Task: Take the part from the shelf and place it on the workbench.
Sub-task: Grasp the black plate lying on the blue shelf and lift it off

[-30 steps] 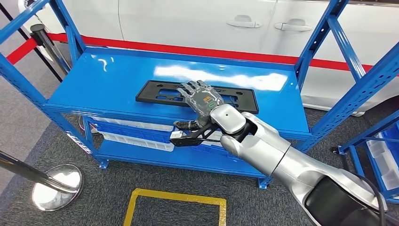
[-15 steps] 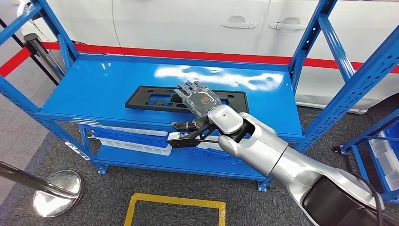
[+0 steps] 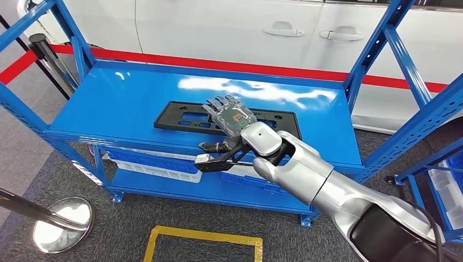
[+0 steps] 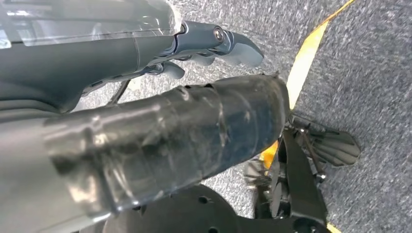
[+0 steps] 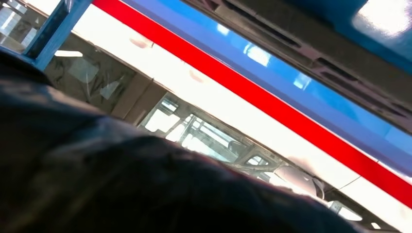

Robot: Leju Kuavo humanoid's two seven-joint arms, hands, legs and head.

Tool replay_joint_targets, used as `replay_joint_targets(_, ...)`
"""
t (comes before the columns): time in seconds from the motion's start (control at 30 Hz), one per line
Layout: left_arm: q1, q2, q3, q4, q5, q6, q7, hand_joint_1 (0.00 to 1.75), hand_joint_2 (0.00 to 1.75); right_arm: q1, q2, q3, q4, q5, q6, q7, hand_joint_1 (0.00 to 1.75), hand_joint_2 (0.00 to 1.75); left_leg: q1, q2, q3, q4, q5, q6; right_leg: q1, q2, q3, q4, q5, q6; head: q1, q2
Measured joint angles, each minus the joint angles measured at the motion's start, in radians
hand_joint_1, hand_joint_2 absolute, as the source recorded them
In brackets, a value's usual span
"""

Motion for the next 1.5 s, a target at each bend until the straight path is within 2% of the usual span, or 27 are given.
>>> replay_joint_targets(0.07, 0.000, -0.001, 0.001, 0.000, -0.002, -0.002, 0.000, 0.00, 0.00, -0.001, 0.000, 0.000, 0.001, 0.001, 0.000, 0.000, 0.00, 0.00, -0.001, -0.001, 0.009, 0.002, -0.008, -0.006, 0.004, 0.000, 0.056, -0.133, 0.066, -0.009, 0.000, 0.000)
replay_joint_targets(0.1, 0.000, -0.001, 0.001, 0.000, -0.002, -0.002, -0.001, 0.00, 0.00, -0.002, 0.001, 0.000, 0.002, 0.002, 0.000, -0.001, 0.00, 0.00, -0.003, -0.001, 0.009, 0.003, -0.011, -0.010, 0.007, -0.001, 0.076, -0.175, 0.077, -0.012, 0.000, 0.000)
replay_joint_targets(0.17, -0.002, -0.001, 0.002, 0.000, -0.003, -0.002, -0.001, 0.00, 0.00, -0.004, 0.003, 0.000, 0.004, 0.002, 0.000, -0.001, 0.00, 0.00, -0.005, 0.000, 0.008, 0.001, -0.012, -0.019, 0.013, 0.001, 0.087, -0.198, 0.072, -0.018, 0.000, 0.000)
replay_joint_targets(0.27, -0.003, -0.001, 0.003, 0.000, -0.005, -0.001, 0.000, 0.00, 0.00, -0.007, 0.010, 0.000, 0.007, 0.002, 0.001, -0.002, 0.00, 0.00, -0.004, 0.002, 0.003, 0.022, -0.030, -0.034, 0.003, 0.002, 0.101, -0.214, 0.073, -0.032, 0.000, 0.000)
replay_joint_targets(0.33, -0.003, 0.000, 0.004, 0.000, -0.005, -0.001, 0.001, 0.00, 0.00, -0.011, 0.017, 0.000, 0.009, 0.002, 0.005, -0.004, 0.00, 0.00, -0.002, 0.002, -0.043, 0.119, -0.076, -0.042, 0.000, 0.000, 0.111, -0.221, 0.072, -0.042, -0.001, 0.000)
replay_joint_targets(0.4, -0.003, -0.001, 0.005, 0.000, -0.005, -0.002, 0.003, 0.00, 0.00, -0.012, 0.022, 0.000, 0.012, 0.003, 0.008, -0.007, 0.00, 0.00, 0.000, 0.002, -0.118, 0.248, -0.119, -0.048, 0.002, -0.001, 0.114, -0.219, 0.067, -0.047, -0.001, 0.000)
replay_joint_targets(0.43, -0.002, -0.001, 0.007, 0.000, -0.005, -0.002, 0.004, 0.00, 0.00, -0.011, 0.024, 0.001, 0.013, 0.003, 0.009, -0.008, 0.00, 0.00, 0.001, 0.002, -0.143, 0.281, -0.119, -0.051, 0.003, -0.002, 0.116, -0.218, 0.064, -0.048, -0.001, 0.000)
replay_joint_targets(0.47, -0.002, -0.001, 0.008, 0.000, -0.005, -0.002, 0.005, 0.00, 0.00, -0.011, 0.026, 0.001, 0.014, 0.003, 0.010, -0.009, 0.00, 0.00, 0.001, 0.002, -0.154, 0.291, -0.109, -0.052, 0.003, -0.002, 0.117, -0.217, 0.061, -0.048, -0.001, 0.000)
replay_joint_targets(0.53, -0.003, -0.001, 0.010, 0.000, -0.005, -0.003, 0.006, 0.00, 0.00, -0.010, 0.027, 0.001, 0.016, 0.003, 0.010, -0.009, 0.00, 0.00, 0.002, 0.003, -0.152, 0.274, -0.085, -0.052, 0.003, -0.001, 0.120, -0.216, 0.058, -0.047, -0.001, 0.000)
replay_joint_targets(0.7, -0.003, -0.001, 0.010, 0.000, -0.005, -0.003, 0.006, 0.00, 0.00, -0.010, 0.027, 0.001, 0.016, 0.003, 0.010, -0.009, 0.00, 0.00, 0.002, 0.003, -0.149, 0.266, -0.079, -0.052, 0.003, -0.001, 0.120, -0.215, 0.057, -0.047, -0.001, 0.000)
replay_joint_targets(0.77, -0.002, 0.000, 0.011, 0.000, -0.005, -0.003, 0.007, 0.00, 0.00, -0.011, 0.029, 0.001, 0.016, 0.003, 0.010, -0.011, 0.00, 0.00, 0.002, 0.003, -0.107, 0.175, -0.027, -0.050, 0.003, 0.000, 0.128, -0.214, 0.051, -0.045, -0.001, 0.000)
replay_joint_targets(0.83, -0.002, 0.001, 0.015, 0.000, -0.005, -0.003, 0.008, 0.00, 0.00, -0.012, 0.033, 0.001, 0.017, 0.003, 0.011, -0.012, 0.00, 0.00, 0.000, 0.002, -0.046, 0.046, 0.020, -0.037, 0.007, 0.001, 0.135, -0.210, 0.040, -0.032, -0.001, 0.000)
replay_joint_targets(0.9, -0.002, 0.000, 0.019, 0.000, -0.005, -0.003, 0.008, 0.00, 0.00, -0.013, 0.036, 0.001, 0.018, 0.003, 0.011, -0.013, 0.00, 0.00, 0.000, 0.002, -0.017, -0.004, 0.017, -0.014, 0.007, 0.001, 0.071, -0.083, -0.024, -0.008, 0.000, 0.000)
replay_joint_targets(0.97, -0.002, 0.000, 0.020, 0.000, -0.005, -0.003, 0.008, 0.00, 0.00, -0.010, 0.036, 0.001, 0.022, 0.003, 0.012, -0.013, 0.00, 0.00, 0.002, 0.002, -0.008, -0.008, 0.011, 0.000, 0.001, 0.000, -0.016, 0.068, -0.075, 0.007, 0.001, 0.000)
replay_joint_targets(1.0, -0.002, 0.000, 0.020, 0.000, -0.005, -0.003, 0.008, 0.00, 0.00, -0.009, 0.036, 0.001, 0.023, 0.003, 0.012, -0.013, 0.00, 0.00, 0.001, 0.001, -0.005, -0.007, 0.008, 0.000, 0.000, 0.000, -0.025, 0.070, -0.058, 0.008, 0.001, 0.000)
replay_joint_targets(1.03, -0.002, 0.000, 0.020, 0.000, -0.005, -0.003, 0.008, 0.00, 0.00, -0.008, 0.036, 0.001, 0.024, 0.003, 0.012, -0.013, 0.00, 0.00, 0.001, 0.001, -0.001, -0.004, 0.003, -0.002, -0.001, 0.000, -0.014, 0.032, -0.023, 0.006, 0.001, 0.000)
replay_joint_targets(1.07, -0.002, 0.000, 0.020, 0.000, -0.005, -0.003, 0.008, 0.00, 0.00, -0.009, 0.037, 0.002, 0.024, 0.002, 0.011, -0.013, 0.00, 0.00, 0.001, 0.000, 0.004, -0.002, -0.002, -0.004, -0.001, 0.000, 0.012, -0.035, 0.021, 0.003, 0.001, 0.000)
replay_joint_targets(1.1, -0.002, -0.001, 0.020, 0.000, -0.005, -0.003, 0.008, 0.00, 0.00, -0.009, 0.037, 0.002, 0.024, 0.002, 0.011, -0.013, 0.00, 0.00, 0.000, 0.000, 0.008, -0.001, -0.007, -0.007, 0.001, -0.001, 0.041, -0.100, 0.052, -0.001, 0.001, 0.000)
replay_joint_targets(1.13, -0.002, -0.001, 0.020, 0.000, -0.005, -0.003, 0.008, 0.00, 0.00, -0.010, 0.037, 0.002, 0.025, 0.002, 0.011, -0.013, 0.00, 0.00, -0.001, 0.000, 0.010, 0.001, -0.011, -0.010, 0.004, -0.001, 0.066, -0.154, 0.071, -0.006, 0.001, 0.000)
replay_joint_targets(1.17, -0.002, -0.001, 0.020, 0.000, -0.005, -0.003, 0.008, 0.00, 0.00, -0.010, 0.037, 0.002, 0.025, 0.002, 0.011, -0.013, 0.00, 0.00, -0.002, 0.000, 0.010, 0.002, -0.013, -0.014, 0.008, -0.001, 0.081, -0.186, 0.076, -0.010, 0.000, 0.000)
replay_joint_targets(1.2, -0.003, -0.001, 0.020, 0.000, -0.006, -0.003, 0.008, 0.00, 0.00, -0.010, 0.037, 0.002, 0.025, 0.002, 0.011, -0.013, 0.00, 0.00, -0.003, 0.000, 0.010, 0.001, -0.014, -0.019, 0.011, 0.000, 0.086, -0.195, 0.070, -0.014, 0.000, 0.000)
replay_joint_targets(1.27, -0.004, -0.001, 0.020, 0.000, -0.007, -0.003, 0.008, 0.00, 0.00, -0.010, 0.038, 0.002, 0.025, 0.002, 0.011, -0.013, 0.00, 0.00, -0.003, 0.002, 0.013, -0.002, -0.017, -0.030, 0.009, 0.000, 0.092, -0.206, 0.071, -0.022, 0.000, 0.000)
replay_joint_targets(1.33, -0.005, -0.001, 0.021, 0.000, -0.010, -0.002, 0.009, 0.00, 0.00, -0.012, 0.040, 0.002, 0.025, 0.002, 0.010, -0.014, 0.00, 0.00, -0.002, 0.003, 0.002, 0.033, -0.040, -0.040, 0.001, 0.000, 0.106, -0.219, 0.072, -0.034, 0.000, 0.000)
replay_joint_targets(1.37, -0.004, -0.001, 0.022, 0.000, -0.012, -0.002, 0.010, 0.00, 0.00, -0.012, 0.041, 0.002, 0.025, 0.002, 0.010, -0.015, 0.00, 0.00, -0.001, 0.003, -0.022, 0.082, -0.065, -0.043, -0.001, -0.001, 0.112, -0.223, 0.071, -0.039, 0.000, 0.000)
replay_joint_targets(1.43, -0.004, -0.001, 0.024, 0.000, -0.013, -0.001, 0.011, 0.00, 0.00, -0.010, 0.044, 0.006, 0.029, 0.001, 0.009, -0.018, 0.00, 0.00, 0.001, 0.004, -0.094, 0.215, -0.115, -0.050, 0.000, -0.003, 0.117, -0.223, 0.066, -0.046, 0.000, 0.000)
replay_joint_targets(1.47, -0.004, -0.001, 0.025, 0.000, -0.013, -0.001, 0.012, 0.00, 0.00, -0.008, 0.045, 0.010, 0.031, -0.001, 0.009, -0.019, 0.00, 0.00, 0.001, 0.004, -0.126, 0.264, -0.125, -0.052, 0.001, -0.003, 0.119, -0.222, 0.063, -0.047, 0.000, 0.000)
replay_joint_targets(1.5, -0.003, -0.001, 0.026, 0.000, -0.014, -0.001, 0.012, 0.00, 0.00, -0.005, 0.046, 0.014, 0.033, -0.002, 0.008, -0.020, 0.00, 0.00, 0.002, 0.004, -0.141, 0.278, -0.115, -0.054, 0.002, -0.002, 0.121, -0.221, 0.059, -0.047, 0.000, 0.000)
